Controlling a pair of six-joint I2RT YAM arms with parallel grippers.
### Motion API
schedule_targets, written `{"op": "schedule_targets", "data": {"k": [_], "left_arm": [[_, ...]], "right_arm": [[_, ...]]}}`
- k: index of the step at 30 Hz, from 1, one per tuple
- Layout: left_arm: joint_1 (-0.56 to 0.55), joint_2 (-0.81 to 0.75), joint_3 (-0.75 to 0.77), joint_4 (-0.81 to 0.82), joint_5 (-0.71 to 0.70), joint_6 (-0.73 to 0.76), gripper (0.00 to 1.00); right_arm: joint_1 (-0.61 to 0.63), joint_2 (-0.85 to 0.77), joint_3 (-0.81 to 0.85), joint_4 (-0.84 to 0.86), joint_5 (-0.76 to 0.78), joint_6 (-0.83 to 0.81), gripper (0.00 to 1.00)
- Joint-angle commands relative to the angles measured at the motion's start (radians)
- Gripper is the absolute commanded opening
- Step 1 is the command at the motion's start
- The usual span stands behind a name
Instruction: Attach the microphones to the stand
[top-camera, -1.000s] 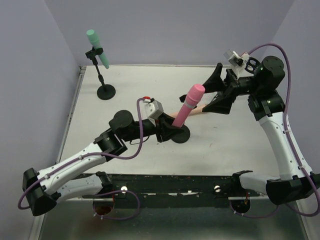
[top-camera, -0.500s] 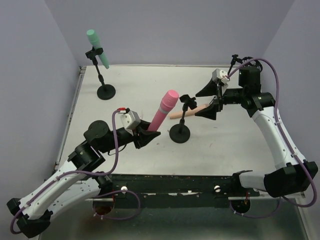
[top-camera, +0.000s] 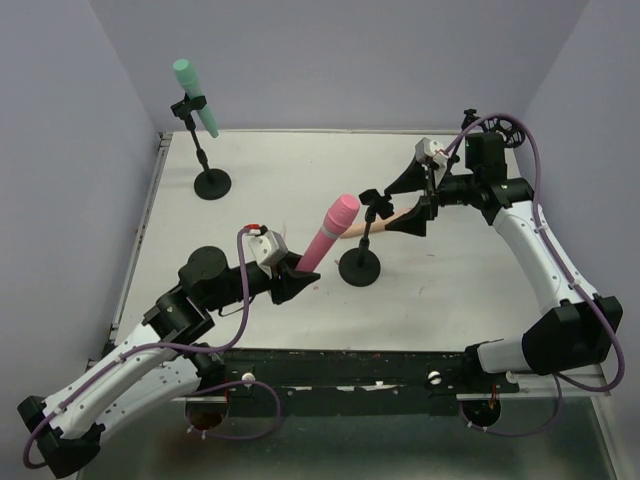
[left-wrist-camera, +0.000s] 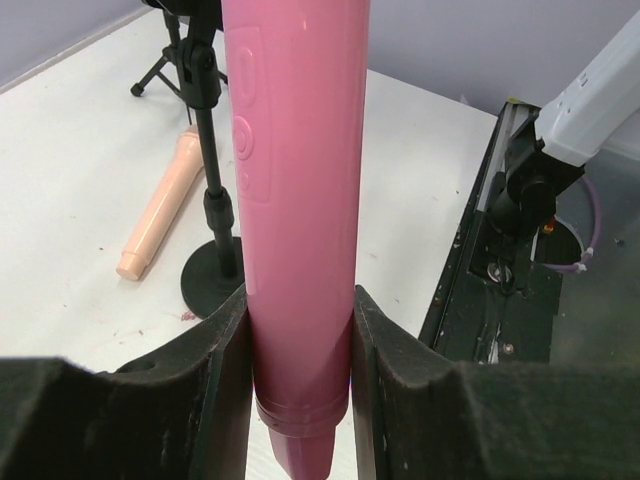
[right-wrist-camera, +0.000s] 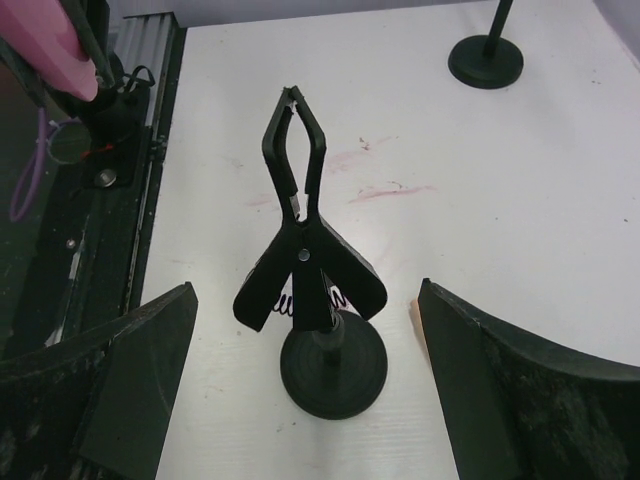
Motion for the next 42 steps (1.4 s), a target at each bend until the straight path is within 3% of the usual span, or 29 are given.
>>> {"op": "schedule_targets", "data": {"k": [1,20,24,31,35,42], "left_arm": [[0.006,0.009,0.003,0.062,0.013,-0.008,0.05],[0.130,0.199,0.125,0.116,0.154,0.032,0.04],[0.142,0.241,0.149,0.125,0.173,0.043,0.04],[0.175,0.353,0.241,0.101,0.239,0.089,0.04],[0.198,0.408,0.293,0.092,0.266,0.106,0.04],[0.210,0.485,0.335,0.131,0.357,0.109,0.04]], "right_arm": [[0.004,0.020,-0.031,0.120,-0.067,0.113,1.00],[0.029,0.043,-0.011,0.055,-0.125,0.018,0.87],[0.029,0.046,-0.008,0.060,-0.128,0.016,0.76],[0.029,0.020,-0.042,0.109,-0.149,0.042,0.37],[0.029,0.009,-0.053,0.118,-0.146,0.039,0.30],[0.029,0.012,-0.057,0.120,-0.156,0.038,0.28]]}}
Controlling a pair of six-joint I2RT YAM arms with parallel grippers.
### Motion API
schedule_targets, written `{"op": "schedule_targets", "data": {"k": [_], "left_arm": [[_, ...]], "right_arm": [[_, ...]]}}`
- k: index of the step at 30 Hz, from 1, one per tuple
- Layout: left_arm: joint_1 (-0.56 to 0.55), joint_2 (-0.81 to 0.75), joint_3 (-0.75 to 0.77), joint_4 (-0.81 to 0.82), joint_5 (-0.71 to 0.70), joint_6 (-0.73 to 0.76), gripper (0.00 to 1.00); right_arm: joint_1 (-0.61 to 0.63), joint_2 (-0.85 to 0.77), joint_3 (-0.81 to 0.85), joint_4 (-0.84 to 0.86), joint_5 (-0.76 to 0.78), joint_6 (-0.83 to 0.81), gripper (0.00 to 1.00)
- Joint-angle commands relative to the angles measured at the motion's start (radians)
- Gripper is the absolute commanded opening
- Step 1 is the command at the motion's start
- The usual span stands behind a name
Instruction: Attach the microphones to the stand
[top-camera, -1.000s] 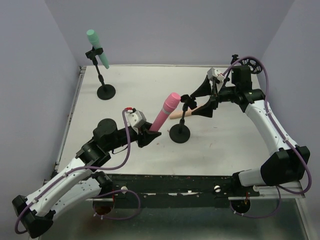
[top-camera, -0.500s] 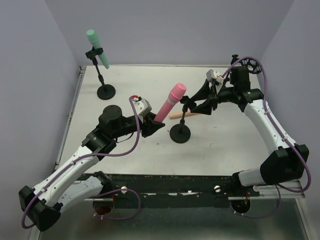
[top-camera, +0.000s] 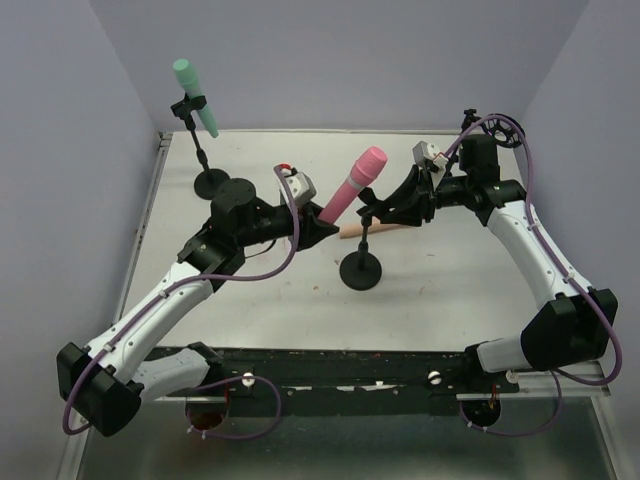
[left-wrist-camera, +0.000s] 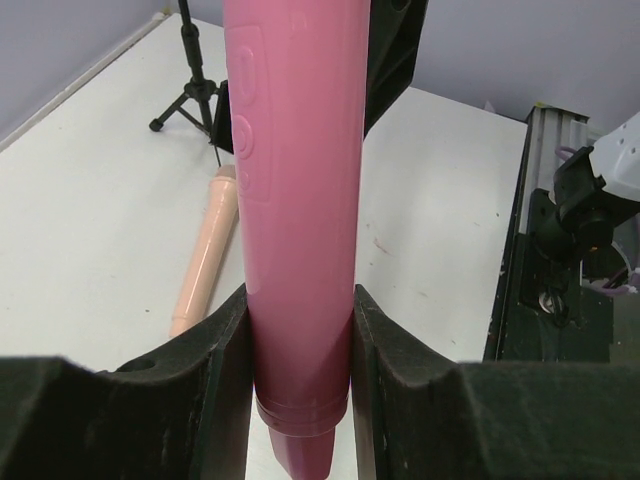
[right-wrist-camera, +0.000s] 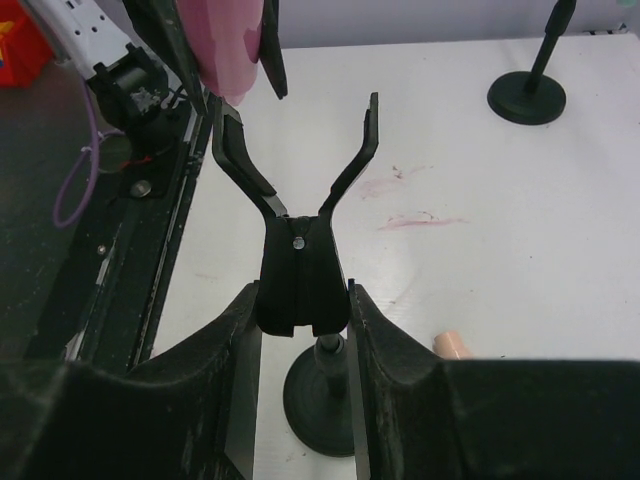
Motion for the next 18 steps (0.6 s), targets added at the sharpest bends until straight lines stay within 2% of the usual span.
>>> {"op": "schedule_targets", "data": {"k": [1,18], "left_arm": [[0.006,0.055,0.048,0.041,0.115,0.028,0.04],[0.006,0.248,0.125,0.096,0.190,0.012,0.04]], "right_arm": [[0.007,-0.018,-0.015,0.018,-0.044,-0.002,0.27],[0.007,-0.024,-0.021,0.021,-0.088,0.004,0.25]]}}
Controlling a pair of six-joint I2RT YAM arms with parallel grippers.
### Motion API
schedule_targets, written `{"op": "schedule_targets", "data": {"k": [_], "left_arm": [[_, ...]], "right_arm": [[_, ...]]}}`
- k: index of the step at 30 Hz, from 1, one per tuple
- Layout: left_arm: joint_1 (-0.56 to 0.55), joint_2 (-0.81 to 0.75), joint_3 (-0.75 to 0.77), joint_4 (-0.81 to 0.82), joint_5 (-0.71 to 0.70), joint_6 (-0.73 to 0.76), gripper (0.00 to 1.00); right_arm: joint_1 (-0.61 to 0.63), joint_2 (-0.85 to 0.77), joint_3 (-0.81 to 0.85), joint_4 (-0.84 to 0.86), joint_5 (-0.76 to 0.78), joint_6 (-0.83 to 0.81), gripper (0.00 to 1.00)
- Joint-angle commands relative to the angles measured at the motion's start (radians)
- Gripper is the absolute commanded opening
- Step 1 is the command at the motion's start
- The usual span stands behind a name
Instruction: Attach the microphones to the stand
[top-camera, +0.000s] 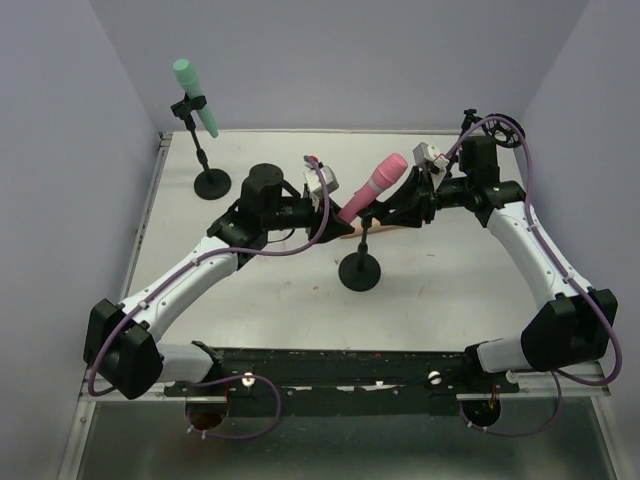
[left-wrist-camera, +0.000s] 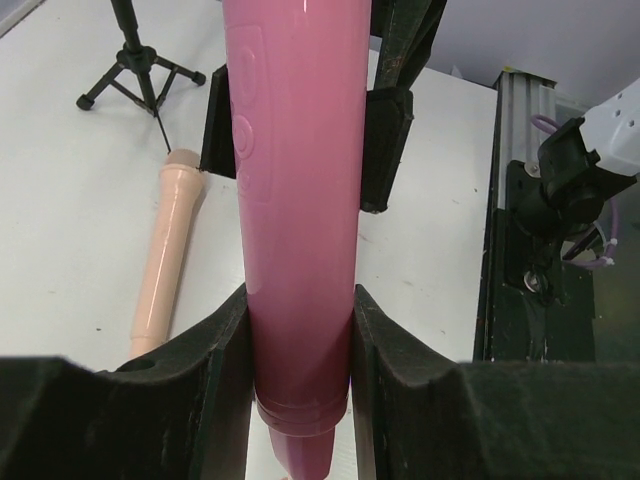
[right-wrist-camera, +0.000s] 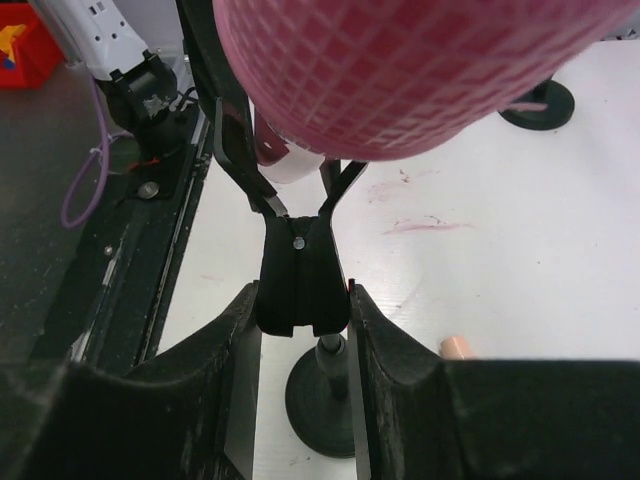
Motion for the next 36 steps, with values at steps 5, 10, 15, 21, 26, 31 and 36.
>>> {"op": "schedule_targets", "data": {"k": [5,10,15,21,26,31,36], "left_arm": [[0.000,0.066,0.067,0.018,0.085,0.022,0.04],[0.001,0.098,0.086,-0.026,0.076,0.061,0.04],[0.003,0.104,0.086,-0.043,0.064,0.076,0.04],[0.004,0.095,0.086,-0.058,0.054,0.084,0.04],[0.004,0.101,0.104,-0.091,0.028,0.070,0.12],[0.006,0.090,0.122,-0.094,0.007,0.042,0.34],[0.006,0.054,0.121,-0.095,-0.053,-0.001,0.66]], "right_arm": [[0.007,-0.017,-0.016,0.021,-0.088,0.014,0.25],[0.007,-0.017,-0.020,0.026,-0.092,0.020,0.25],[0.007,-0.017,-0.025,0.029,-0.100,0.023,0.26],[0.007,-0.022,-0.034,0.036,-0.100,0.031,0.44],[0.007,-0.033,-0.045,0.050,-0.106,0.038,0.67],[0.005,-0.043,-0.059,0.066,-0.101,0.047,0.82],[-0.012,-0.060,-0.072,0.087,-0.078,0.070,0.97]]}}
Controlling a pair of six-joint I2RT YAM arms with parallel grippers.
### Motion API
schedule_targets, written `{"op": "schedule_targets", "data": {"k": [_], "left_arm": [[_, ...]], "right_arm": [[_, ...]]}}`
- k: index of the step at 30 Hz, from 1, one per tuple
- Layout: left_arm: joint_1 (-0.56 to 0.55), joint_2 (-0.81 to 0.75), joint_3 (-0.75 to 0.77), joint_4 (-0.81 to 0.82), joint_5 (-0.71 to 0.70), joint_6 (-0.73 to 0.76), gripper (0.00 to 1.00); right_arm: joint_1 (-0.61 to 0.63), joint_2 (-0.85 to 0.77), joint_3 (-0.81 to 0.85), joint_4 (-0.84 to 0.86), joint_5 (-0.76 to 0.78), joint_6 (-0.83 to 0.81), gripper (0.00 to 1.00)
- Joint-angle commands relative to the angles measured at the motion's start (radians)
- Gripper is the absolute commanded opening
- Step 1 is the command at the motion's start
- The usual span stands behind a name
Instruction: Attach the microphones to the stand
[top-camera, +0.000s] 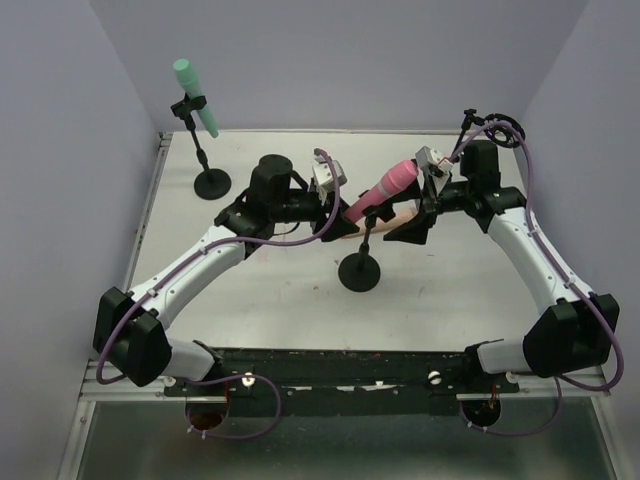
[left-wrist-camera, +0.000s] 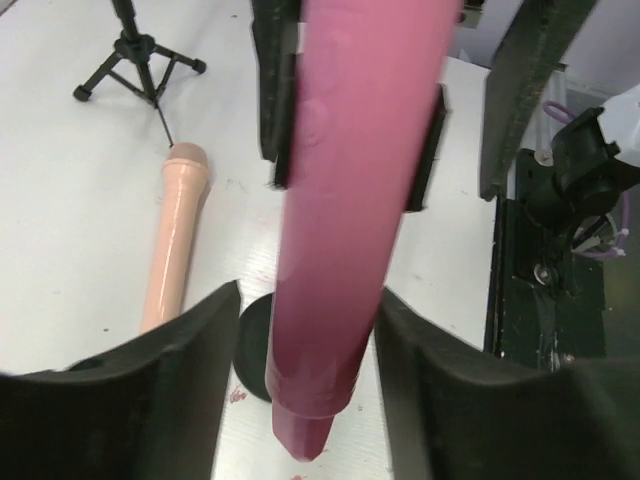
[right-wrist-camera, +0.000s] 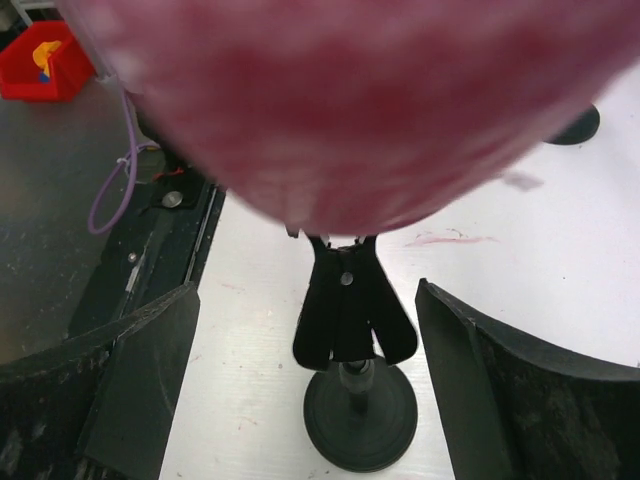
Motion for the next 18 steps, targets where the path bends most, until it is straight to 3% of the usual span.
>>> {"op": "schedule_targets", "data": {"k": [1,5,8,12,18], "left_arm": [[0.007,-0.045,0.024,-0.022,-0.089,-0.061,0.70],[0.006,-0.126,-0.022,0.024,-0.152,-0.074,0.98],[0.007,-0.218,-0.092,0.099,-0.230,-0.074,0.98],[0.012,-0.406,-0.318,0.312,-0.356,-0.190,0.98],[0.009,-0.598,-0.586,0.492,-0.331,-0.301,0.99]], "right_arm": [[-0.019,-0.042,-0.031,0.040,-0.023,0.030,1.00],[-0.060,-0.065,-0.080,0.131,-0.018,0.114,1.00],[-0.077,-0.086,-0.116,0.163,0.012,0.134,1.00],[-0.109,-0.152,-0.211,0.259,0.063,0.185,1.00],[-0.119,-0.293,-0.423,0.390,0.160,0.285,1.00]]}}
